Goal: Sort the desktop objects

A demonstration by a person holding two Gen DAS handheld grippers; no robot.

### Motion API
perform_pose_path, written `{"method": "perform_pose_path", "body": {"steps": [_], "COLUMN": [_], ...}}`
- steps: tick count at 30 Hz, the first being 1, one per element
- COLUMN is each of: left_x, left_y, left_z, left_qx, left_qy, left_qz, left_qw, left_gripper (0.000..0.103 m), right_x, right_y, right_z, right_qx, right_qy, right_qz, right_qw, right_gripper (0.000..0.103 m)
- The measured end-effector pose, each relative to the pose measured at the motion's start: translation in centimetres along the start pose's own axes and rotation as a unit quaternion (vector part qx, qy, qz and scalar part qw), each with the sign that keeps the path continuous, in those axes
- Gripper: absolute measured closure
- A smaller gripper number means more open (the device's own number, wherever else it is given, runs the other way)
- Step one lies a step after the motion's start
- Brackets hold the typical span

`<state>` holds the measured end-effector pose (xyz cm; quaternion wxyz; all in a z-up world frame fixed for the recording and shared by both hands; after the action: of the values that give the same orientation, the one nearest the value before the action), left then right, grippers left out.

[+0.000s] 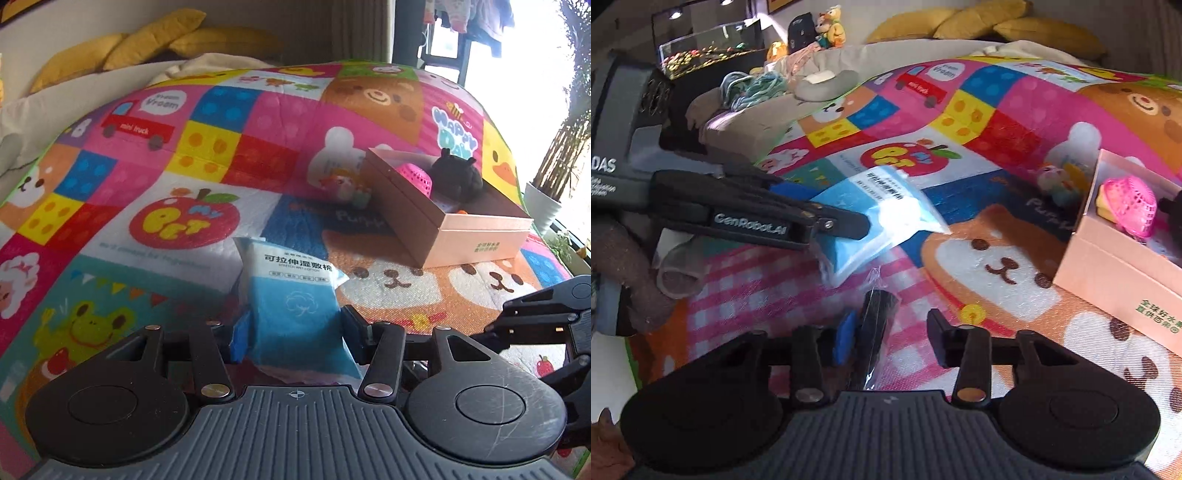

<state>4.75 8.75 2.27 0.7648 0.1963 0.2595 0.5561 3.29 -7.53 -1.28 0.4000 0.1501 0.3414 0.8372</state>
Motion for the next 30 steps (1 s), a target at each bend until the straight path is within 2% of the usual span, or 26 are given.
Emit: {"method": "perform_pose_path", "body": {"steps": [3, 5, 7, 9, 13, 14, 15, 17, 18, 20, 23, 25, 27, 30], "left_x": [-0.4, -0.8, -1.4, -1.9, -2.8, -3.1, -3.3, -3.9, -4.2, -4.8, -5.9, -6.7, -7.8, -9.9], "left_y": [-0.8, -1.5, -2.2, -3.1, -4.9, -5.2, -5.3, -5.4, -5.3, -5.1, -4.5, -3.7, -2.8, -1.7], "left_z": [-0.1, -0.1, -0.1, 0.1, 0.8, 1.0, 1.1, 1.1, 1.1, 0.8, 0.1, -0.5, -1.2, -2.7], "left_qx": [0.006, 0.011, 0.014, 0.013, 0.014, 0.014, 0.014, 0.016, 0.015, 0.016, 0.021, 0.028, 0.037, 0.051], "left_qy": [0.001, -0.001, -0.005, -0.007, -0.019, -0.020, -0.022, -0.026, -0.028, -0.040, -0.061, -0.066, -0.078, -0.105], "left_qz": [-0.010, -0.014, -0.020, -0.022, -0.011, -0.011, -0.011, -0.017, -0.020, -0.025, -0.030, -0.052, -0.087, -0.129], "left_qw": [0.9999, 0.9998, 0.9997, 0.9997, 0.9997, 0.9996, 0.9996, 0.9994, 0.9993, 0.9987, 0.9975, 0.9960, 0.9925, 0.9848], "left_gripper": [0.046, 0.044, 0.037, 0.022, 0.022, 0.025, 0.031, 0.038, 0.042, 0.043, 0.045, 0.045, 0.045, 0.042], "right_x": [0.2, -0.7, -2.3, -4.3, -7.3, -7.7, -8.1, -8.5, -8.7, -9.0, -9.6, -10.0, -10.5, -11.0], "right_y": [0.9, 1.9, 2.6, 3.6, 5.3, 5.8, 6.1, 6.7, 7.0, 7.4, 8.0, 8.3, 8.5, 8.4], "right_z": [-1.0, -1.8, -2.6, -3.5, -5.4, -5.9, -6.3, -7.1, -7.5, -8.2, -8.9, -9.2, -9.5, -10.2], "right_qx": [0.006, 0.008, 0.014, 0.018, 0.022, 0.020, 0.019, 0.012, 0.009, 0.008, 0.003, -0.002, -0.012, -0.026], "right_qy": [0.025, 0.027, 0.018, 0.004, -0.027, -0.032, -0.033, -0.034, -0.034, -0.037, -0.045, -0.048, -0.042, -0.022], "right_qz": [-0.003, -0.023, -0.054, -0.091, -0.134, -0.143, -0.153, -0.175, -0.180, -0.184, -0.207, -0.231, -0.271, -0.338], "right_qw": [1.000, 0.999, 0.998, 0.996, 0.990, 0.989, 0.987, 0.984, 0.983, 0.982, 0.977, 0.972, 0.962, 0.941], "right_gripper": [0.083, 0.084, 0.084, 0.084, 0.083, 0.075, 0.059, 0.036, 0.032, 0.028, 0.015, 0.010, 0.001, 0.000]}}
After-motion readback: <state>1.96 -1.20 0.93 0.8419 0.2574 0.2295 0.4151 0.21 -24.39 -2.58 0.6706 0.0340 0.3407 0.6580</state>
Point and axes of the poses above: each gripper's, at about its wrist camera, not at the fingertips, and y roughly against the way its jaws point, x to its left, z to its top, the point moved 2 cm from there along -y, roughly the way its jaws point, and after that the axes turned 8 degrees about -z, right-handed, at the moved point
